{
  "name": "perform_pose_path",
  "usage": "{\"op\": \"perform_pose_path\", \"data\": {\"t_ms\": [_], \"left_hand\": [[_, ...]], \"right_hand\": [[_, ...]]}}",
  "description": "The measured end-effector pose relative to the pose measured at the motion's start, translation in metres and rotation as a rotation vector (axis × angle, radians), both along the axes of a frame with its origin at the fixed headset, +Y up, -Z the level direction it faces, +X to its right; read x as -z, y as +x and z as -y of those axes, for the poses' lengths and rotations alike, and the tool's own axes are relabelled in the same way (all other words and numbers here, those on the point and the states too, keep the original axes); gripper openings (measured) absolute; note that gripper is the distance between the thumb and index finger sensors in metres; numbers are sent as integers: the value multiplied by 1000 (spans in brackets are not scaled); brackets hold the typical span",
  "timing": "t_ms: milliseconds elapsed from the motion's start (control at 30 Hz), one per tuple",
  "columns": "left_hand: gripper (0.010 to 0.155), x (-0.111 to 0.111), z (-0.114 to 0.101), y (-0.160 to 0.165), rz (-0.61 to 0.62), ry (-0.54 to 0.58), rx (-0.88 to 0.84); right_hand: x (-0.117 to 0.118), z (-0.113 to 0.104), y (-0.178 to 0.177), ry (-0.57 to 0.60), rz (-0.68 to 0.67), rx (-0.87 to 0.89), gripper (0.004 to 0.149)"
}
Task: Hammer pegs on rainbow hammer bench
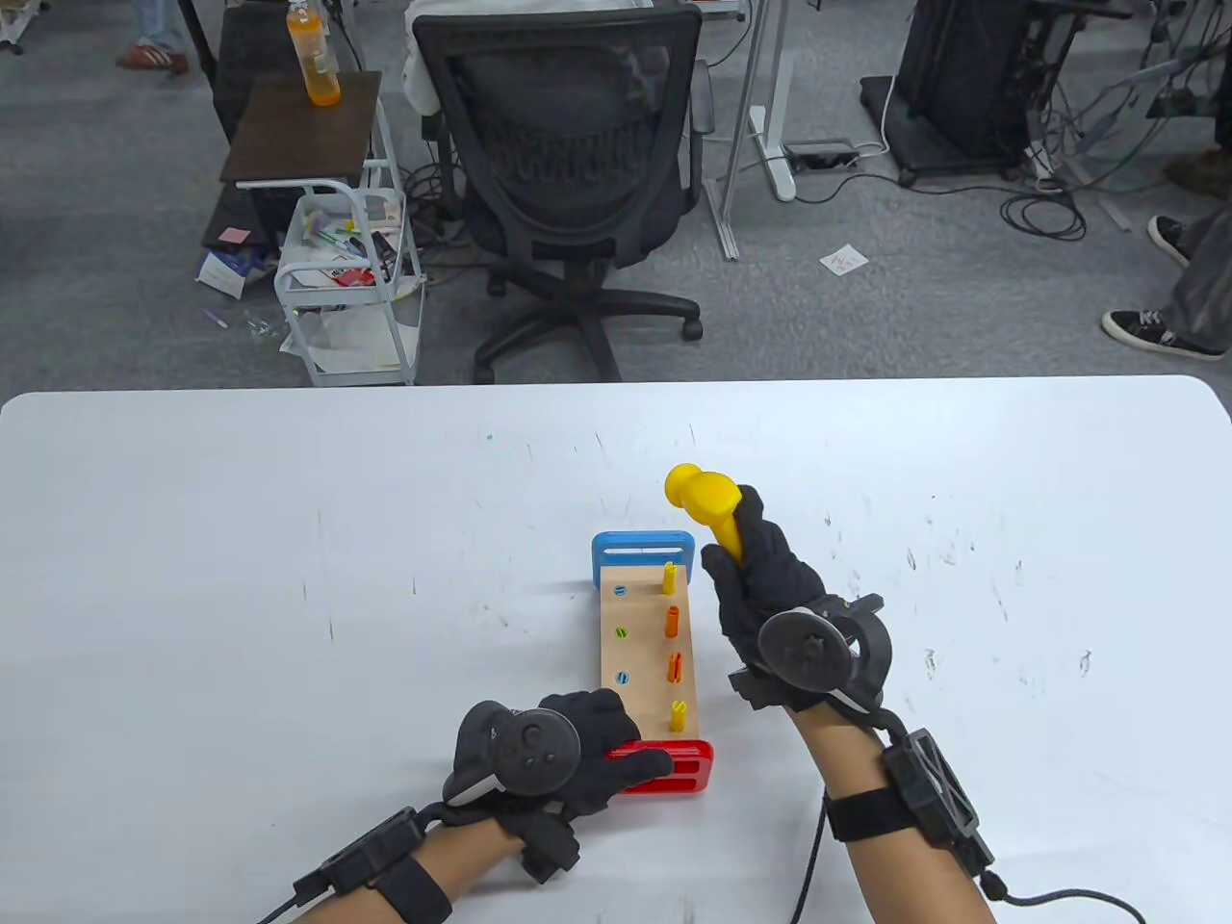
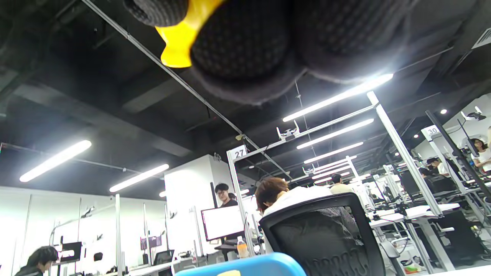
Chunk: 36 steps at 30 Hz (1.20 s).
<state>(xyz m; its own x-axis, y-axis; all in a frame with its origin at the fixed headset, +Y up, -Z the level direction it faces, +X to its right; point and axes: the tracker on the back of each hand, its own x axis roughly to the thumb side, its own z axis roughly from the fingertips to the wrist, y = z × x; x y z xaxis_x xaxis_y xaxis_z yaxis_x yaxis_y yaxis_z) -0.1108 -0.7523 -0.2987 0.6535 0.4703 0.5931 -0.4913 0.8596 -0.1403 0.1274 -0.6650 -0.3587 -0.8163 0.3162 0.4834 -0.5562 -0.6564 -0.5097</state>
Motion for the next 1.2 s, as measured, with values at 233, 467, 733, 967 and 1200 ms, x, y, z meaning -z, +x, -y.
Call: {"op": "perform_pose_path", "data": {"t_ms": [233,467,733,967,1200], "left_hand": [[60,0,0,0,-3,-2,0],[60,-1,-1,0,-5,-4,-2],[60,-1,-1,0,-5,-9,-2],[60,-1,-1,0,-6,-9,-2],[60,0,-1,1,-5,-10,-3]], "right_hand": [[23,27,-7,-563,-41,-405,65],[6,10,-5,-84,3,-96,66],[2,23,-7,16,-30,-154,67],[10,23,-14,-140,17,-177,64],[2,15,-6,0,-20,-93,67]]}}
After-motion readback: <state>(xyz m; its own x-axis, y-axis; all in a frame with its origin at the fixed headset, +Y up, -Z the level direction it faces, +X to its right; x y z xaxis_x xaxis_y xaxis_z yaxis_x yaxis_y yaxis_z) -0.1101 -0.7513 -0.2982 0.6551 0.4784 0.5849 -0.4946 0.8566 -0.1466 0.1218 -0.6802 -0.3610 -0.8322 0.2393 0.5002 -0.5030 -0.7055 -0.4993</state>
